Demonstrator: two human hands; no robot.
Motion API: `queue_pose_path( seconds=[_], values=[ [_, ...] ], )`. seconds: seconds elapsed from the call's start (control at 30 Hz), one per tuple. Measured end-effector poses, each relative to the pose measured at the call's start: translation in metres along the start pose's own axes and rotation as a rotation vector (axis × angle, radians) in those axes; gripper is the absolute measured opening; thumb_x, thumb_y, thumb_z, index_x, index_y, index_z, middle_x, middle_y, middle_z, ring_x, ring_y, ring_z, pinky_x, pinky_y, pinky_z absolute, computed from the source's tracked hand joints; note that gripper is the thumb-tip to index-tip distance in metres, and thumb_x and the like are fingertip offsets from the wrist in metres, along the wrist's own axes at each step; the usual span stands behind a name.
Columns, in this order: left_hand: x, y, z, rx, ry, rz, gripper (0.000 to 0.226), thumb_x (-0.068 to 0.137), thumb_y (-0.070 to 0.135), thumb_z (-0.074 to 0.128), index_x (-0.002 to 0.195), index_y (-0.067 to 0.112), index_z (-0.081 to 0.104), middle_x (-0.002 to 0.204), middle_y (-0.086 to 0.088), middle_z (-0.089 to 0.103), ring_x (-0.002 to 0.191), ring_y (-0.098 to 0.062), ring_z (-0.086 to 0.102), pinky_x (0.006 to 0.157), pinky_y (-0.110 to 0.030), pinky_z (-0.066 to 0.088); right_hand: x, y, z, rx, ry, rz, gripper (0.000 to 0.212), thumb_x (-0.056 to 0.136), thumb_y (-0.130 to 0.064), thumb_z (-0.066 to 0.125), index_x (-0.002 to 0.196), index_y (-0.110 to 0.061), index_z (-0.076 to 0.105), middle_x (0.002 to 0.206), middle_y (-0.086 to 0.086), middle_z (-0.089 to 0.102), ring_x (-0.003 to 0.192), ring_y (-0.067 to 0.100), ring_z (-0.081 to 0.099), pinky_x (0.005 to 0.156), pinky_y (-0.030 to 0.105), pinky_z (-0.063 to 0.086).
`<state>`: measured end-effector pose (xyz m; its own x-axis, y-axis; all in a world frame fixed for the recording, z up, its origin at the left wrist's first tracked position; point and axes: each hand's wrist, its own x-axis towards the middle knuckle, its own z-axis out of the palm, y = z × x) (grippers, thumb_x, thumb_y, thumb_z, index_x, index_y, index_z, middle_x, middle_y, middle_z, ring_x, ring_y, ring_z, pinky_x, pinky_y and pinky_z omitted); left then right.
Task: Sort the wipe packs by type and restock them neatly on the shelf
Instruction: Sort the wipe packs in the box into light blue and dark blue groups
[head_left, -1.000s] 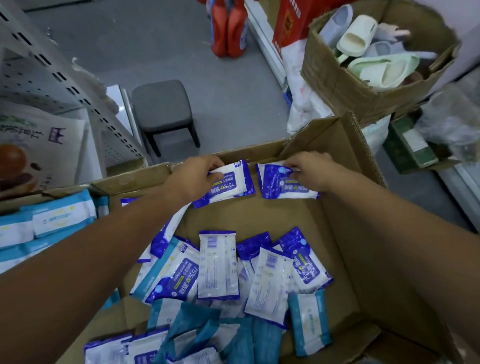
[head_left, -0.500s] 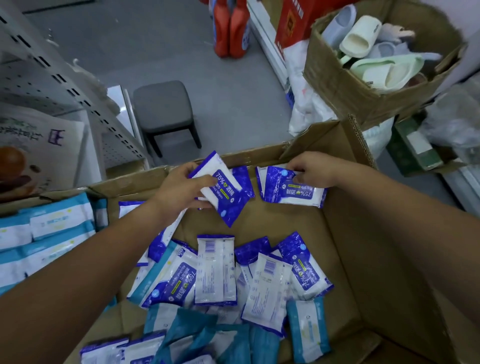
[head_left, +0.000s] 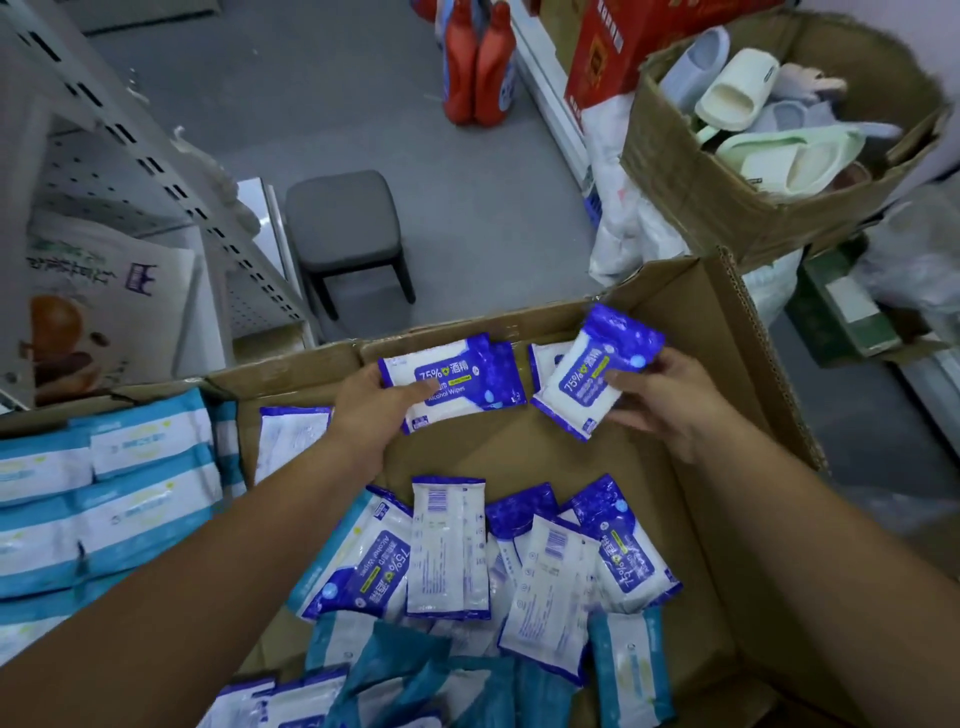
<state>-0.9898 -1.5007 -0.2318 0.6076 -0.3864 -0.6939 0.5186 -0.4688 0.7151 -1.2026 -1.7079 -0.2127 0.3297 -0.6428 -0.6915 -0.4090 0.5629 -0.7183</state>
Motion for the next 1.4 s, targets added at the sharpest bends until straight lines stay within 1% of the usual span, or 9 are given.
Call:
queue_pose_path(
  seconds=[0.3,0.4,0.53,0.7,1.0,1.1,1.23,1.3,1.4],
  values=[
    [0.007,-0.014,0.015,0.152,0.134,0.092,0.040,0.075,0.023,0.086,0.106,0.023,0.060,0.101,-0.001,0.073,0.083,-0.013,0.072,0.070,-0.031,0.060,-0.012,0.058,0.035,0.676,0.265,0.226,0.045,0.086,0.006,0.068,0.127,-0.007,0.056,0.118,0.016,0.069,0.097,0.029,0.071,0.082,0.048,0.060],
    [0.011,-0.016,0.017,0.333,0.197,0.201,0.042,0.076,0.029,0.086,0.109,0.013,0.066,0.103,-0.001,0.074,0.083,-0.011,0.071,0.067,-0.027,0.057,-0.012,0.054,0.044,0.605,0.297,0.199,0.036,0.088,-0.001,0.070,0.119,-0.012,0.057,0.115,0.012,0.069,0.089,0.025,0.070,0.092,0.049,0.056],
    [0.010,-0.016,0.018,0.375,0.236,0.254,0.050,0.075,0.033,0.086,0.116,0.012,0.067,0.103,-0.002,0.075,0.082,-0.011,0.071,0.066,-0.026,0.057,-0.015,0.050,0.040,0.435,0.281,0.253,0.020,0.087,-0.008,0.074,0.094,-0.016,0.056,0.102,0.017,0.070,0.088,0.031,0.071,0.084,0.046,0.059],
    [0.017,-0.014,0.018,0.422,0.264,0.204,0.052,0.076,0.038,0.084,0.117,0.010,0.068,0.105,-0.007,0.075,0.081,-0.015,0.072,0.070,-0.033,0.060,-0.009,0.043,0.031,0.462,0.236,0.300,0.041,0.081,-0.004,0.078,0.117,-0.001,0.059,0.096,0.021,0.073,0.075,0.028,0.075,0.063,0.037,0.061],
    [0.013,-0.009,0.027,0.494,0.235,0.311,0.045,0.080,0.037,0.082,0.113,0.010,0.068,0.107,-0.006,0.073,0.079,-0.008,0.066,0.065,-0.023,0.051,-0.003,0.026,0.028,0.414,0.297,0.290,0.039,0.080,-0.007,0.080,0.111,0.006,0.060,0.092,0.022,0.071,0.068,0.028,0.073,0.057,0.036,0.062],
    [-0.011,-0.019,0.015,0.593,0.322,0.518,0.046,0.083,0.035,0.079,0.122,0.016,0.063,0.118,-0.004,0.063,0.101,-0.015,0.061,0.083,-0.032,0.051,-0.026,0.030,0.020,0.160,0.298,0.205,0.028,0.080,-0.023,0.082,0.097,-0.010,0.063,0.095,0.015,0.070,0.075,0.027,0.071,0.058,0.038,0.063],
    [-0.048,-0.047,-0.004,0.883,0.089,0.439,0.029,0.092,0.043,0.062,0.110,0.021,0.066,0.106,-0.001,0.068,0.098,-0.021,0.065,0.081,-0.037,0.054,-0.066,0.056,-0.006,-0.765,0.168,-0.048,0.031,0.081,-0.050,0.071,0.101,-0.027,0.064,0.100,-0.008,0.067,0.092,0.015,0.065,0.084,0.039,0.056],
    [-0.063,-0.060,-0.006,1.174,-0.030,0.280,0.053,0.088,0.062,0.057,0.121,0.022,0.058,0.117,-0.003,0.064,0.106,-0.024,0.063,0.084,-0.037,0.054,-0.072,0.075,-0.018,-1.043,0.042,-0.071,0.038,0.086,-0.045,0.068,0.120,-0.029,0.061,0.117,-0.003,0.062,0.107,0.019,0.060,0.091,0.038,0.051],
    [-0.082,-0.076,0.002,1.444,-0.091,0.215,0.085,0.080,0.076,0.057,0.141,0.022,0.033,0.137,-0.005,0.048,0.119,-0.028,0.055,0.089,-0.039,0.049,-0.079,0.094,-0.025,-1.120,-0.025,0.035,0.064,0.080,-0.035,0.075,0.138,-0.028,0.048,0.135,0.002,0.052,0.122,0.022,0.053,0.097,0.039,0.049]
  ],
)
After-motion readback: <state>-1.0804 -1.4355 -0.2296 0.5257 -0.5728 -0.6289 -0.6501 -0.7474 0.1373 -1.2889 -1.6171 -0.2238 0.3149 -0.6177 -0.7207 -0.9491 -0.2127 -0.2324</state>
